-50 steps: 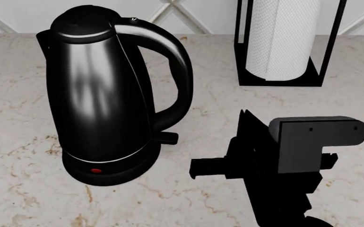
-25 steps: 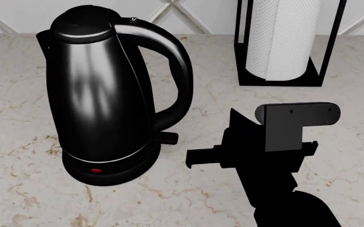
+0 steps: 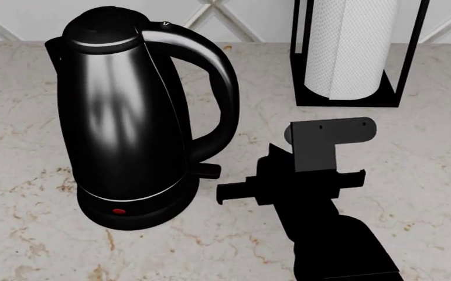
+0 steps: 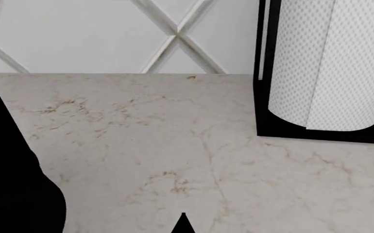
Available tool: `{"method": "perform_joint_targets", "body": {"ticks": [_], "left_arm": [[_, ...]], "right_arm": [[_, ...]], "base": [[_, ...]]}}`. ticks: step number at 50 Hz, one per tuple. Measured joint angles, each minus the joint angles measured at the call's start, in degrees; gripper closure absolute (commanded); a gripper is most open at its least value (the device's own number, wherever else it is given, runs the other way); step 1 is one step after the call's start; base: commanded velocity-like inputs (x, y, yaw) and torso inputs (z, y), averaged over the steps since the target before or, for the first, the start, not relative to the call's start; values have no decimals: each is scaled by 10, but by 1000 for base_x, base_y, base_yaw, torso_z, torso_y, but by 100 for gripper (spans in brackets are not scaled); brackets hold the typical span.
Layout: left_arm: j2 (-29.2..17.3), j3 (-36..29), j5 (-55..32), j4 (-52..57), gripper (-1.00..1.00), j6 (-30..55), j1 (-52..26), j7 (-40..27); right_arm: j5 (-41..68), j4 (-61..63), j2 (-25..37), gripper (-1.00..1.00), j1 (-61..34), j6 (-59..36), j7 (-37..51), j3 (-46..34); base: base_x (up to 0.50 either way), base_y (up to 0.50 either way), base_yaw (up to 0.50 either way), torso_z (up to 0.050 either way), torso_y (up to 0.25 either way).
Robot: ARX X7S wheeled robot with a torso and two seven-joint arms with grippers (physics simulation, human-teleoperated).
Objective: Press down the lever to turn on the electric kettle.
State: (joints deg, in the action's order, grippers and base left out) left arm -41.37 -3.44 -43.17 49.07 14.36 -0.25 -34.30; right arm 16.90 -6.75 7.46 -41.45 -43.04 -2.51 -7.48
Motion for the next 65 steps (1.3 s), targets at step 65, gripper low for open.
{"method": "perform_joint_targets", "body": {"ticks": [65], "left_arm": [[-1,-13,3,-6,-100,-1,-8,-1]], "right_arm": [[72,62,19,100,77,73,-78,-30]], "base": [[0,0,0,0,0]]}}
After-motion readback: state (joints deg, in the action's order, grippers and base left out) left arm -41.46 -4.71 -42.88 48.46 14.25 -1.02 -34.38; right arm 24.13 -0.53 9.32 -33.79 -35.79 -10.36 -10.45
